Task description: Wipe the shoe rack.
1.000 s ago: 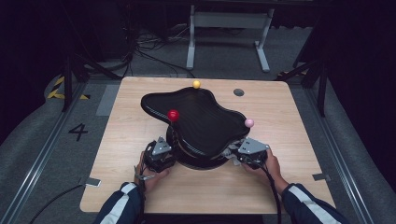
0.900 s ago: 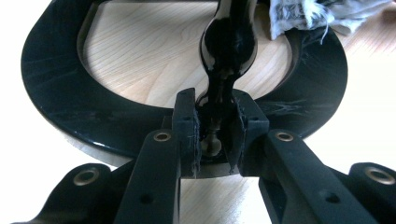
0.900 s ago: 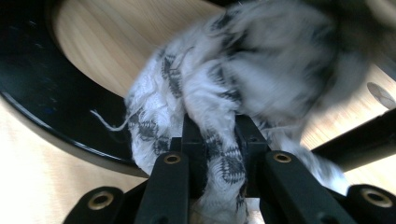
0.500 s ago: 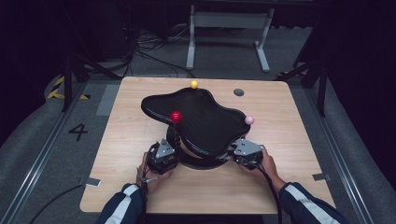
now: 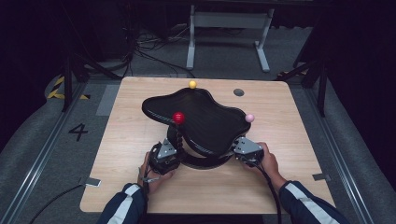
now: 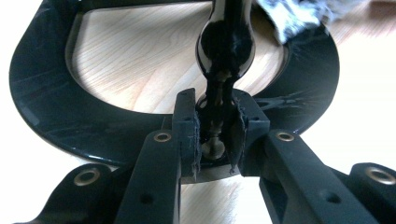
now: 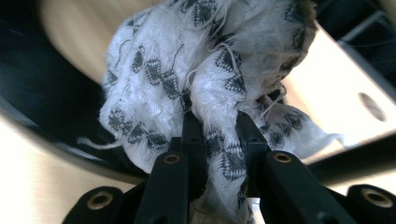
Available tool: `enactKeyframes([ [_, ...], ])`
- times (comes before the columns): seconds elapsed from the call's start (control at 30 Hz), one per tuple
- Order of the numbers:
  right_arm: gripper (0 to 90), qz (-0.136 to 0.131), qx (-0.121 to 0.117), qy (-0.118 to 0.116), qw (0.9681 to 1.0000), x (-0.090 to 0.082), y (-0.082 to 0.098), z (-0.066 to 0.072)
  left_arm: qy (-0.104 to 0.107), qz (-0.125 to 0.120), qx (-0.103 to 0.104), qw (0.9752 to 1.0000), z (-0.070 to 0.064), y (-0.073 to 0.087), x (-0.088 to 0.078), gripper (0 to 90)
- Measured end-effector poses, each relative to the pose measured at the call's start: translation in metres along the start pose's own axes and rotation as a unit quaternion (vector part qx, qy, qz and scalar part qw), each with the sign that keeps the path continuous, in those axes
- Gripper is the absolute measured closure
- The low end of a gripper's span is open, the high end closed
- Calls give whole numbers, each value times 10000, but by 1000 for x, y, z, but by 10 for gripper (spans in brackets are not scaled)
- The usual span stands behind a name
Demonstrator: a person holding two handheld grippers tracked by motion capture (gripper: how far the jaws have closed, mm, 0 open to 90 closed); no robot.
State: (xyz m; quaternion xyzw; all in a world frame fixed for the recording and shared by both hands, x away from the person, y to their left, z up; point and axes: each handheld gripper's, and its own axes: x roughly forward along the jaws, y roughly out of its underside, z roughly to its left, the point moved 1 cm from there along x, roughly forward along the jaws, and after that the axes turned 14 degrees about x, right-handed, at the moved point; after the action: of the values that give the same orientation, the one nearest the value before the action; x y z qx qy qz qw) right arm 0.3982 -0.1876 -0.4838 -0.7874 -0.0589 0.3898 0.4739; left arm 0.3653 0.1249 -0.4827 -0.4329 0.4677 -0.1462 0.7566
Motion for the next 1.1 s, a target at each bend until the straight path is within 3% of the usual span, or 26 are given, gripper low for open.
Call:
enactKeyframes([
  [0.27,776,64,221,206,9995,3,3,-16,-4,-27,58,10000,-11,-6,5,744],
  [0.47,778,55,294,174,9994,2,4,-18,29,-13,63,10000,-12,-7,6,743],
  [0.57,778,48,334,36,9994,1,4,-16,21,-17,65,10000,-12,-7,6,742],
  [0.77,778,-10,350,-467,9983,-1,1,-5,33,-25,81,10000,-12,-8,7,742],
  [1.1,777,-101,135,-1058,9942,-8,-5,24,31,-27,80,10000,-11,-8,7,742],
])
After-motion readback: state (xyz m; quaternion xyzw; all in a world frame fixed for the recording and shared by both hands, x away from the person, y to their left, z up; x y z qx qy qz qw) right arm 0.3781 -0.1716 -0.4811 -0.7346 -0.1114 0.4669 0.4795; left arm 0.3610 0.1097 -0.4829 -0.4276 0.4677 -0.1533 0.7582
